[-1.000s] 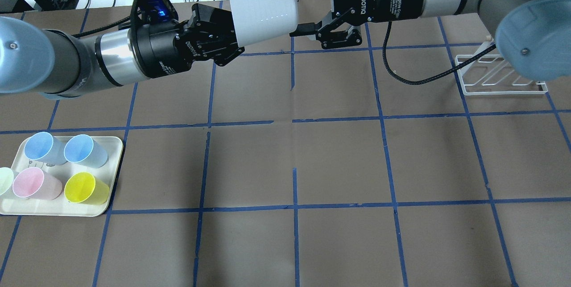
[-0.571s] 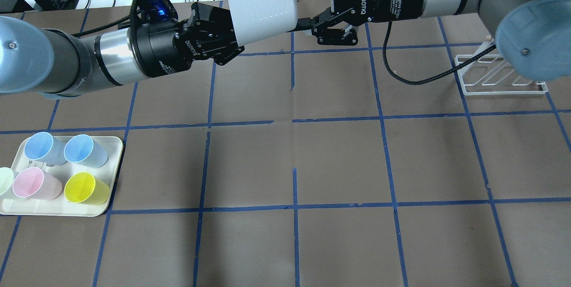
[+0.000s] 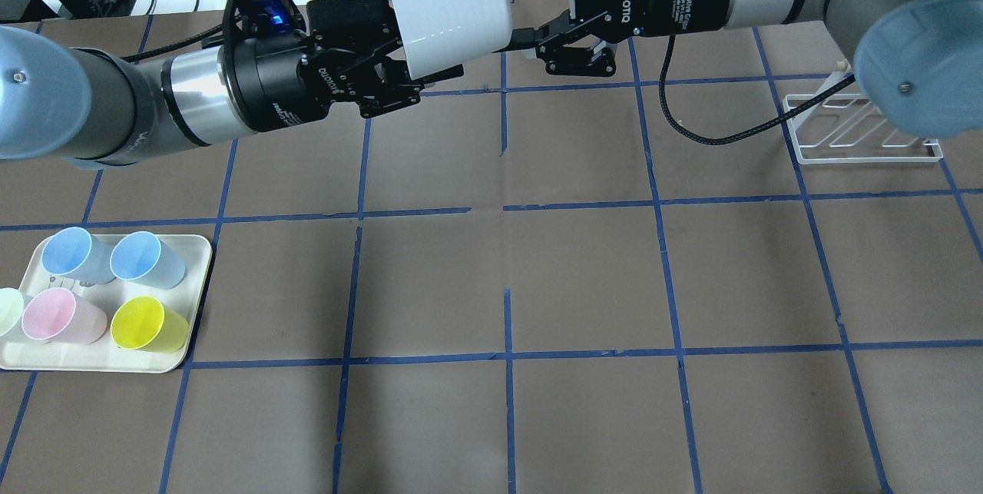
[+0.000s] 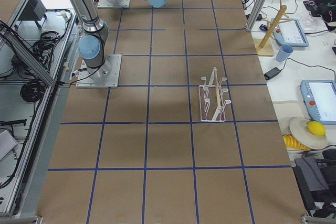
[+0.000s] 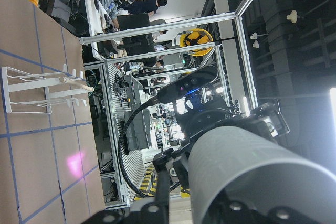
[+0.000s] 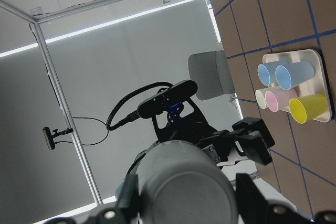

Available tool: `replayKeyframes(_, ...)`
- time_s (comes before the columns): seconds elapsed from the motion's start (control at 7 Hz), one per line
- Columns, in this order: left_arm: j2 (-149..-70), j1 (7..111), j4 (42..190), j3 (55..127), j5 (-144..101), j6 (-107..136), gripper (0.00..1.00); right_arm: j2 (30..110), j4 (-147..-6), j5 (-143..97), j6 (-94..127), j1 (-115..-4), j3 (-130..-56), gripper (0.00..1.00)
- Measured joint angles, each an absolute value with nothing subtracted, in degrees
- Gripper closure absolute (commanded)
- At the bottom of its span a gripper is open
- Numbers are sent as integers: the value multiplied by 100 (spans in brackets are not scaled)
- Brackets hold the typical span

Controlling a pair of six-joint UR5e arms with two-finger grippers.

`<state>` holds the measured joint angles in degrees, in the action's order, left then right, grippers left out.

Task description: Transfer IKEA cup to right arm and place on rack

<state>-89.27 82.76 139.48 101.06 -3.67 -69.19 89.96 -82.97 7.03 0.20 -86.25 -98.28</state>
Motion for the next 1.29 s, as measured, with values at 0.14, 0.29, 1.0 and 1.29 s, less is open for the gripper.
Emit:
replayKeyframes(0.14, -8927, 8210, 13965, 10078, -336, -6912, 3, 8991, -8295, 705, 26, -8624, -9824, 43)
replayKeyframes(0.29, -8924, 8100, 13990, 10063, -311, -6914, 3, 8983, -8291, 713, 36, -8610, -9815, 43)
replayKeyframes(1.0, -8862, 6753, 14050, 10032, 779, -6892, 3, 8965, -8305, 1611, 97, -8431, -9741, 43)
replayKeyframes(1.29, -8885, 5956, 13968, 9851, 1922, -6656, 0, 8968, -8409, 3479, 48, -8368, -9633, 42)
